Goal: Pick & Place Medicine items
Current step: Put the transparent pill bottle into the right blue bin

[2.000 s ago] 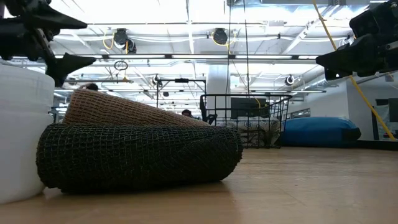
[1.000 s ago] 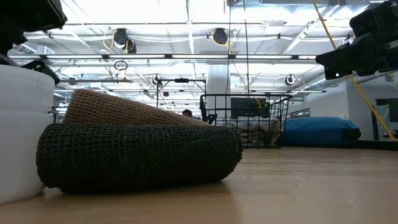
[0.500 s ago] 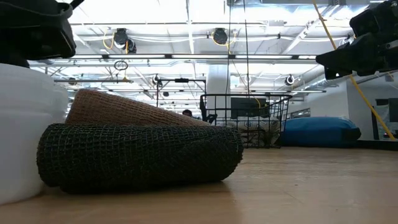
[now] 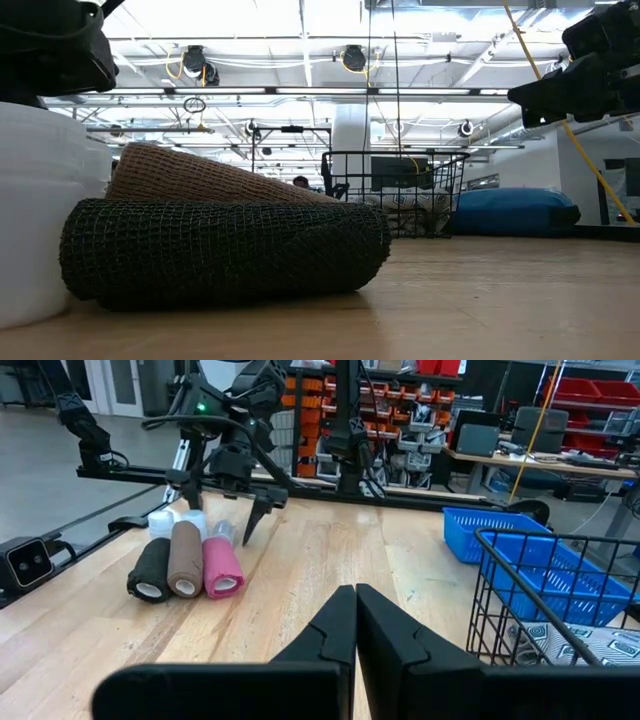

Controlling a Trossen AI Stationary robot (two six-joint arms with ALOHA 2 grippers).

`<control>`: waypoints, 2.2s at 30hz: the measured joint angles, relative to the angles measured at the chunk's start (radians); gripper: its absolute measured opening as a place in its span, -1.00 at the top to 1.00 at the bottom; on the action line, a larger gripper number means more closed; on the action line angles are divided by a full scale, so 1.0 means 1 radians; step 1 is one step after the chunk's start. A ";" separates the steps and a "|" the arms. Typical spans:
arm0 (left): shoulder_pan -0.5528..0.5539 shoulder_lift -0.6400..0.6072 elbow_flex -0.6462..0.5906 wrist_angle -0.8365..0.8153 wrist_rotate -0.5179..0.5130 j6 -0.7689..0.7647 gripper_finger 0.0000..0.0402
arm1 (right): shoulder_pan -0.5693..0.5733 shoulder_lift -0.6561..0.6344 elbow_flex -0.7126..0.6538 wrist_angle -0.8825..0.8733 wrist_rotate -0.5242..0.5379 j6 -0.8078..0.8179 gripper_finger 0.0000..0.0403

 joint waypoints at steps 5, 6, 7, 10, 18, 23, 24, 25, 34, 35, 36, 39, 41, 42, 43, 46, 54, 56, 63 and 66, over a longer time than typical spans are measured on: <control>0.000 0.001 -0.002 -0.009 -0.001 -0.002 -0.55 | 0.000 0.000 0.000 0.000 0.000 0.000 1.00; 0.001 0.001 -0.002 -0.011 -0.003 -0.002 -0.48 | 0.000 0.000 0.000 0.000 0.000 0.000 1.00; 0.001 0.001 -0.002 -0.012 -0.005 -0.003 -0.40 | 0.000 0.000 0.000 0.000 0.000 0.000 1.00; 0.002 0.001 -0.005 -0.006 -0.010 -0.008 -0.17 | 0.000 0.000 0.000 0.000 0.000 0.000 1.00; 0.016 -0.039 -0.003 -0.053 0.048 -0.054 0.20 | 0.000 0.000 0.000 0.000 0.000 0.000 1.00; 0.073 -0.155 -0.007 -0.235 0.247 -0.118 0.23 | 0.000 0.000 0.000 0.000 0.000 0.000 1.00; 0.086 -0.178 -0.007 -0.280 0.274 -0.136 0.21 | 0.000 0.000 0.000 0.000 0.000 0.000 1.00; 0.098 -0.201 -0.008 -0.325 0.297 -0.155 0.20 | 0.000 0.000 0.000 0.000 0.000 0.000 1.00; 0.253 -0.275 -0.006 -0.679 0.647 -0.198 0.24 | 0.000 0.000 0.000 0.000 0.000 0.000 1.00; 0.274 -0.275 -0.006 -0.712 0.696 -0.211 0.24 | 0.000 0.000 0.000 0.000 0.000 0.000 1.00; 0.294 -0.275 -0.007 -0.735 0.740 -0.230 0.24 | 0.000 0.000 0.000 0.000 0.000 0.000 1.00; 0.342 -0.276 -0.006 -0.786 0.864 -0.265 0.22 | 0.000 0.000 0.000 0.000 0.000 0.000 1.00; 0.366 -0.276 -0.005 -0.838 0.906 -0.253 0.22 | 0.000 0.000 0.000 0.000 0.000 0.000 1.00; 0.375 -0.277 -0.005 -0.864 0.916 -0.239 0.22 | 0.000 0.000 0.000 0.000 0.000 0.000 1.00; 0.383 -0.277 -0.005 -0.890 0.923 -0.228 0.22 | 0.000 0.000 0.000 0.000 0.000 0.000 1.00; 0.405 -0.277 -0.005 -0.952 0.937 -0.234 0.23 | 0.000 0.000 0.000 0.000 0.000 0.000 1.00; 0.423 -0.258 -0.005 -0.882 0.980 -0.227 0.20 | 0.000 0.000 0.000 0.000 0.000 0.000 1.00; 0.412 -0.229 -0.005 -0.831 1.023 -0.218 0.22 | 0.000 0.000 0.000 0.000 0.000 0.000 1.00; 0.397 -0.116 -0.005 -0.803 1.138 -0.166 0.21 | 0.000 0.000 0.000 0.000 0.000 0.000 1.00; 0.397 -0.084 -0.005 -0.803 1.156 -0.137 0.19 | 0.000 0.000 0.000 0.000 0.000 0.000 1.00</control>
